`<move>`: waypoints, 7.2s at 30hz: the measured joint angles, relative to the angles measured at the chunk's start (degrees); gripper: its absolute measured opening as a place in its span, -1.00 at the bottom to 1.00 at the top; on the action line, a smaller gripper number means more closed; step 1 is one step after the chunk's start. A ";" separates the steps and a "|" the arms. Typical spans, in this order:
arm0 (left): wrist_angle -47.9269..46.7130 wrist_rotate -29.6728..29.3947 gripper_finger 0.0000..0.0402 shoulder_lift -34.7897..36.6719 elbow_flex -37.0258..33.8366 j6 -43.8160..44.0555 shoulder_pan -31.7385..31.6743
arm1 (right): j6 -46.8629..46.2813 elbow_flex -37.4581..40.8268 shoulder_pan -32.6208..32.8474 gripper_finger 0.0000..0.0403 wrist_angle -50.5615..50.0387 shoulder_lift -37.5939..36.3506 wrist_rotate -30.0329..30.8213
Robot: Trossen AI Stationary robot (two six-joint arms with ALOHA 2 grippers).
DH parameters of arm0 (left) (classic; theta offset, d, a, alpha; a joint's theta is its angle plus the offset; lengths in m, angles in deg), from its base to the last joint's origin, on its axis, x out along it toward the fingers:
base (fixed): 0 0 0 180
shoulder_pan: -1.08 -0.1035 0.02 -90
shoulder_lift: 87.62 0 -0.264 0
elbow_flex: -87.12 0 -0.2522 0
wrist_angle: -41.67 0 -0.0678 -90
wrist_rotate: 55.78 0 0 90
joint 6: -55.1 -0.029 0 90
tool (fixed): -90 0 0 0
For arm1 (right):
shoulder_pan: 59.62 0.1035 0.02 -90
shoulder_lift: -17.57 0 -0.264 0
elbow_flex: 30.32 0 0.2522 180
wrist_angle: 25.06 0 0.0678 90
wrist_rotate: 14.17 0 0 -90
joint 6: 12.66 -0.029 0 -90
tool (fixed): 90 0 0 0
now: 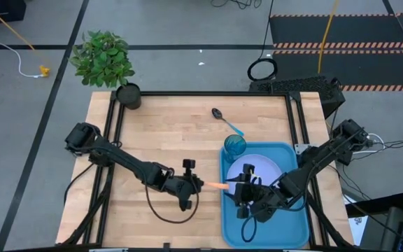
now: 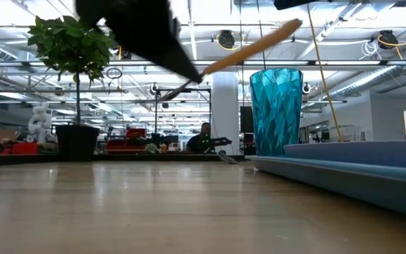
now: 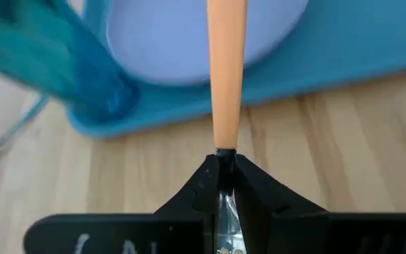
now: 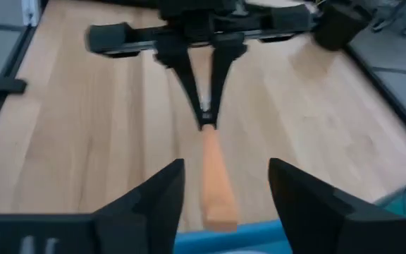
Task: Pick and place plate/cup/fork/spoon on tray
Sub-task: Put the orange fork on the blue tray at the left side of the purple plate
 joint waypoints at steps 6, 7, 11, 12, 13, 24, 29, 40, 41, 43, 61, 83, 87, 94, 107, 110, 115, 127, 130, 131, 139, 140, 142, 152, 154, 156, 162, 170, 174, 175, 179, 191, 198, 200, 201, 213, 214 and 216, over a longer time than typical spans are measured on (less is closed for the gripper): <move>0.74 -0.05 -0.85 -0.40 -0.09 0.51 -0.22 | -3.07 0.00 -1.16 0.30 -2.38 0.73 -6.04; 1.13 -0.04 -0.85 -0.46 -0.07 0.52 -0.22 | -3.19 0.01 -1.29 0.31 -2.99 0.86 -6.10; 1.55 -0.05 -0.85 -0.44 -0.07 0.52 -0.22 | -3.11 -0.02 -2.36 0.30 -3.35 1.64 -5.98; 1.37 -0.05 -0.85 -0.44 -0.07 0.52 -0.22 | -3.15 0.02 -2.71 0.28 -3.60 1.68 -6.02; 1.38 -0.06 -0.85 -0.44 -0.07 0.52 -0.22 | -3.23 0.02 -3.01 0.25 -3.36 1.73 -5.94; 1.41 -0.07 -0.85 -0.44 -0.07 0.56 -0.28 | -4.71 0.02 -3.64 -0.22 -5.48 1.75 -7.41; 1.41 -0.10 -0.85 -0.44 -0.07 0.72 -0.28 | -4.64 0.02 -3.62 -0.44 -5.61 1.75 -7.53; 1.30 -0.16 -0.85 -0.44 -0.07 0.63 -0.28 | -4.53 0.02 -3.58 -0.61 -5.26 1.75 -7.62; 1.30 -0.15 -0.85 -0.44 -0.07 0.63 -0.28 | -4.53 0.02 -3.56 -0.61 -5.13 1.75 -7.65; 1.30 -0.13 -0.85 -0.44 -0.07 0.61 -0.28 | -4.51 0.02 -3.52 -0.57 -4.77 1.75 -7.65; 1.72 0.41 -0.85 -0.44 -0.05 0.58 -0.28 | -4.53 0.02 -3.49 -0.36 -3.88 1.75 -7.55; 8.72 2.12 -0.32 1.25 0.01 -1.01 1.90 | -9.95 0.02 -1.29 -0.66 -4.07 1.08 -12.24; 8.95 2.10 -0.18 4.36 0.69 -0.99 3.62 | -13.59 0.02 2.34 -0.67 -4.46 0.08 -15.02; 10.24 2.06 -0.15 8.89 0.78 -0.92 6.17 | -18.95 0.00 13.71 -0.66 -5.87 0.02 -16.70; 13.43 2.07 -0.15 9.35 0.76 -1.47 6.36 | -41.10 0.00 31.79 -0.67 -23.46 -1.71 -12.98; 13.59 2.07 -0.15 9.35 0.74 -1.76 6.36 | -44.30 0.00 33.69 -0.67 -28.43 -2.40 -10.09; 13.67 2.05 -0.15 9.35 0.73 -2.44 6.27 | -45.05 0.00 34.38 -0.66 -31.04 -2.86 -5.54; 13.30 2.04 -0.15 9.33 0.71 -3.10 6.27 | -43.84 7.90 33.95 -0.64 -22.45 -2.84 -4.45; 13.32 2.01 -0.15 9.33 0.71 -3.63 6.27 | -43.65 10.79 33.95 -0.64 -19.24 -2.84 -5.85; 13.32 2.03 -0.15 9.33 0.71 -3.61 6.16 | -43.63 11.68 33.95 -0.64 -18.39 -2.84 -6.13; 13.32 1.94 -0.15 9.33 0.67 -3.57 5.90 | -47.86 16.22 33.95 -0.63 -14.86 -2.82 -11.68; 13.32 1.94 -0.15 9.33 0.67 -3.57 5.90 | -48.07 16.62 33.95 -0.63 -14.31 -2.82 -12.84; 13.33 1.94 -0.15 9.33 0.67 -3.55 5.90 | -49.55 17.20 33.95 -0.61 -14.07 -2.81 -14.76; 13.34 1.96 -0.15 9.33 0.67 -3.48 5.90 | -51.02 17.57 33.95 -0.44 -15.42 -2.80 -16.47; 13.34 1.96 -0.15 9.31 0.67 -3.46 5.90 | -50.98 17.59 33.95 -0.41 -15.98 -2.80 -16.47; 13.34 1.98 -0.15 9.31 0.67 -3.45 5.90 | -50.98 17.59 33.95 -0.39 -16.17 -2.80 -16.45; 13.34 2.03 -0.15 9.31 0.67 -3.45 5.90 | -51.34 17.59 33.84 -0.39 -11.74 -2.80 -16.52; 13.36 2.04 -0.15 9.31 0.67 -3.46 5.90 | -54.97 17.59 33.84 -0.58 -8.18 -2.78 -19.51; 13.36 2.05 -0.15 9.31 0.67 -3.46 5.90 | -53.94 17.59 33.84 -0.76 -8.07 -2.73 -19.44; 13.36 2.05 -0.15 9.31 0.67 -3.46 5.90 | -53.79 17.60 33.84 -0.80 -8.01 -2.73 -19.44; 13.36 2.05 -0.15 9.29 0.67 -3.46 5.90 | -53.21 20.17 33.84 -0.96 -1.99 -2.73 -19.59; 13.36 2.05 -0.15 9.29 0.67 -3.52 5.90 | -49.19 23.91 33.47 -1.00 4.70 -2.69 -18.86; 13.35 2.05 -0.15 9.29 0.67 -3.70 5.90 | -49.88 23.91 33.47 -1.00 4.63 -2.69 -19.51; 13.34 2.05 -0.15 9.29 0.67 -3.70 5.90 | -49.89 23.91 33.47 -1.00 4.20 -2.69 -19.53; 13.36 2.05 -0.15 9.29 0.67 -3.69 5.90 | -49.94 23.91 33.47 -1.00 3.80 -2.69 -19.53; 13.36 2.05 -0.15 9.29 0.67 -3.70 5.90 | -50.78 23.91 33.43 -1.00 4.14 -1.36 -21.50; 13.36 2.05 -0.15 9.29 0.67 -3.70 5.90 | -50.78 23.93 33.43 -1.00 4.46 -0.99 -21.81; 13.35 2.05 -0.15 9.29 0.67 -3.70 5.90 | -50.80 23.93 33.43 -1.00 5.40 -0.13 -22.14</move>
